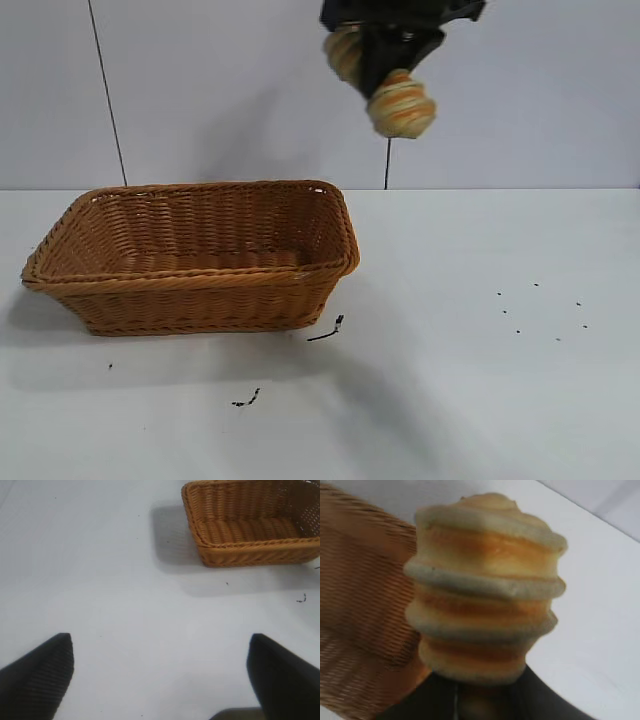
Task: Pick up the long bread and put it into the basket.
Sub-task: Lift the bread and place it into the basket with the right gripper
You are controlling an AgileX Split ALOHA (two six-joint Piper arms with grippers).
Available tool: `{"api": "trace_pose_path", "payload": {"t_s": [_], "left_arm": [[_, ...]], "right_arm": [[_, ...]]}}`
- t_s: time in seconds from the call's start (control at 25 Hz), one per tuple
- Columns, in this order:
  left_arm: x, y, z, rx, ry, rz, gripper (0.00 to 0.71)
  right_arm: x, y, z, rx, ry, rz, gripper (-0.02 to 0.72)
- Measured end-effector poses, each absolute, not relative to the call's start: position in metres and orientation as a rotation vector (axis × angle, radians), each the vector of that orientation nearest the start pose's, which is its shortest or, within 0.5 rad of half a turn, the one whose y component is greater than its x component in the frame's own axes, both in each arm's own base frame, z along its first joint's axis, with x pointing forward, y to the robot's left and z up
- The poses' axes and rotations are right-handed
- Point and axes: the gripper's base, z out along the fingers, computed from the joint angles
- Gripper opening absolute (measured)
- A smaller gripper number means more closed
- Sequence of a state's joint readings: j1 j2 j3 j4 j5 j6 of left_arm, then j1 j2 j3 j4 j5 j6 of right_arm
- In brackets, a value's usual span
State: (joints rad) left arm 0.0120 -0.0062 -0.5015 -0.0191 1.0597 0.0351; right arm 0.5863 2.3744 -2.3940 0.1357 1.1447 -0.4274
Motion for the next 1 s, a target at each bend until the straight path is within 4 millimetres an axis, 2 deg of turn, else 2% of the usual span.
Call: {"api": "trace_pose_path", "payload": {"t_s": [0.12, 0.28, 0.44, 0.6, 0.76, 0.84, 0.92, 1.0], "left_arm": [[-0.006, -0.002, 0.278, 0.024, 2.035, 0.007, 0.693], [-0.006, -0.002, 0.278, 0.024, 2.035, 0.007, 0.693], [-0.006, -0.002, 0.278, 0.024, 2.035, 0.007, 0.693], [-0.006, -0.002, 0.278, 0.024, 2.035, 0.007, 0.693], [-0.006, -0.002, 0.278, 0.024, 2.035, 0.007, 0.693], [-0.006, -0.002, 0.278, 0.024, 2.035, 0.007, 0.693], [-0.006, -0.002, 0.278, 0.024, 2.035, 0.007, 0.693], [-0.006, -0.002, 0.278, 0.024, 2.035, 0.007, 0.693]], "right_arm": [[0.421, 0.324, 0.246, -1.538, 2.092, 0.149, 0.115], [0.416, 0.338, 0.232, -1.826, 1.846, 0.069, 0.114], [0.421, 0.341, 0.213, -1.942, 1.734, 0.029, 0.111], [0.425, 0.343, 0.195, -2.008, 1.695, -0.003, 0.111], [0.426, 0.344, 0.193, -2.002, 1.676, -0.011, 0.113], [0.426, 0.344, 0.194, -2.003, 1.672, -0.013, 0.159], [0.427, 0.343, 0.194, -1.999, 1.676, -0.011, 0.260], [0.429, 0.341, 0.194, -1.991, 1.681, -0.004, 0.446]]}}
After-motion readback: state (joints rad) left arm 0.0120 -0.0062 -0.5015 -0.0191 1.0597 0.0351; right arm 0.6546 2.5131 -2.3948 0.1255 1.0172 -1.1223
